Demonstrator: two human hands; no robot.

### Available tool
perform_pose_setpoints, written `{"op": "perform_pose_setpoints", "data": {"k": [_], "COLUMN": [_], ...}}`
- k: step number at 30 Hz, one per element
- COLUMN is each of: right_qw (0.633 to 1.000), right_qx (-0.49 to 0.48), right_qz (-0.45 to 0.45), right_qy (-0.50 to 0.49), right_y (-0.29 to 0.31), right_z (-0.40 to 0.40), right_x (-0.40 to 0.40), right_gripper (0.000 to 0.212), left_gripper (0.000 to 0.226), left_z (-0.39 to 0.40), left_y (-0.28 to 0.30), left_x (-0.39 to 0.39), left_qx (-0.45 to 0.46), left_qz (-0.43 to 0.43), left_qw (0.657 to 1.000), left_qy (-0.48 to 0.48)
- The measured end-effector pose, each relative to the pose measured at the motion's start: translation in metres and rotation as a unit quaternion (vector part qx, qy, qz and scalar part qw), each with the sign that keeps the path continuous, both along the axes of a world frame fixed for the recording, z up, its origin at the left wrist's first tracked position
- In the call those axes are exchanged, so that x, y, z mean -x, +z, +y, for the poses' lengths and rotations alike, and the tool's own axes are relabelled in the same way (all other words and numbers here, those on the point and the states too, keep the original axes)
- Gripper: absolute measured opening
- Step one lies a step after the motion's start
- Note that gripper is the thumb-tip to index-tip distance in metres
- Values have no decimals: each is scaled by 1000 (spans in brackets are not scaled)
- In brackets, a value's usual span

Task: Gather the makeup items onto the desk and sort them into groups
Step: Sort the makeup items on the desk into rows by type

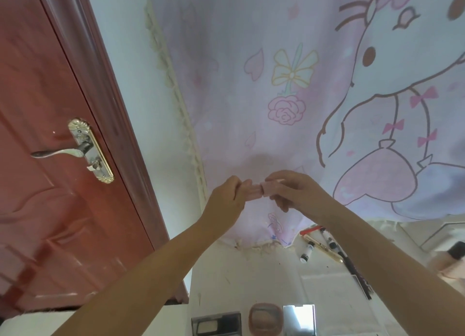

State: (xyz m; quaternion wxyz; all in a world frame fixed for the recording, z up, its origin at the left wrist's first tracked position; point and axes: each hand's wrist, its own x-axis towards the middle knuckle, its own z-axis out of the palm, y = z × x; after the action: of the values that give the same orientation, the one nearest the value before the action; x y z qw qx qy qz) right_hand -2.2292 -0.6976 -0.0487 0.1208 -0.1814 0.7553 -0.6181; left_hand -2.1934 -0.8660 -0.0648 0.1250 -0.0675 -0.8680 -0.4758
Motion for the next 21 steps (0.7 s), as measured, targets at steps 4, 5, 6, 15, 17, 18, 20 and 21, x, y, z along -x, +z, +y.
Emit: {"op": "perform_pose_setpoints", "data": {"k": [4,5,6,15,17,18,20,21], "right_qw": [998,997,997,999,998,997,996,996], "right_qx": [54,59,60,8,47,58,64,46], "right_qz": [24,4,-26,-21,-6,-10,-39,-70], "right_qy": [36,39,33,42,52,55,43,30], "right_y": [-6,-6,-5,-21,-27,-30,-31,-28], "right_z": [1,0,-1,-4,-2,-2,-5,-7], "right_x": [7,7,7,12,16,18,19,18], "right_gripper": [17,16,14,13,28,32,22,10], "left_gripper": [38,38,37,38,37,37,36,36], "left_z": [-3,-3,-3,-8,-10,-11,-10,-9], "left_y": [0,-2,-3,-10,-9,-9,-11,-13], "left_x": [7,7,7,6,8,9,9,8], "left_qx": [-92,-96,-97,-72,-117,-132,-140,-134], "left_qz": [-93,-101,-104,-110,-153,-169,-183,-182], "left_qw": [991,990,990,991,981,976,973,974], "left_qy": [-5,-5,-1,24,29,28,25,25]}}
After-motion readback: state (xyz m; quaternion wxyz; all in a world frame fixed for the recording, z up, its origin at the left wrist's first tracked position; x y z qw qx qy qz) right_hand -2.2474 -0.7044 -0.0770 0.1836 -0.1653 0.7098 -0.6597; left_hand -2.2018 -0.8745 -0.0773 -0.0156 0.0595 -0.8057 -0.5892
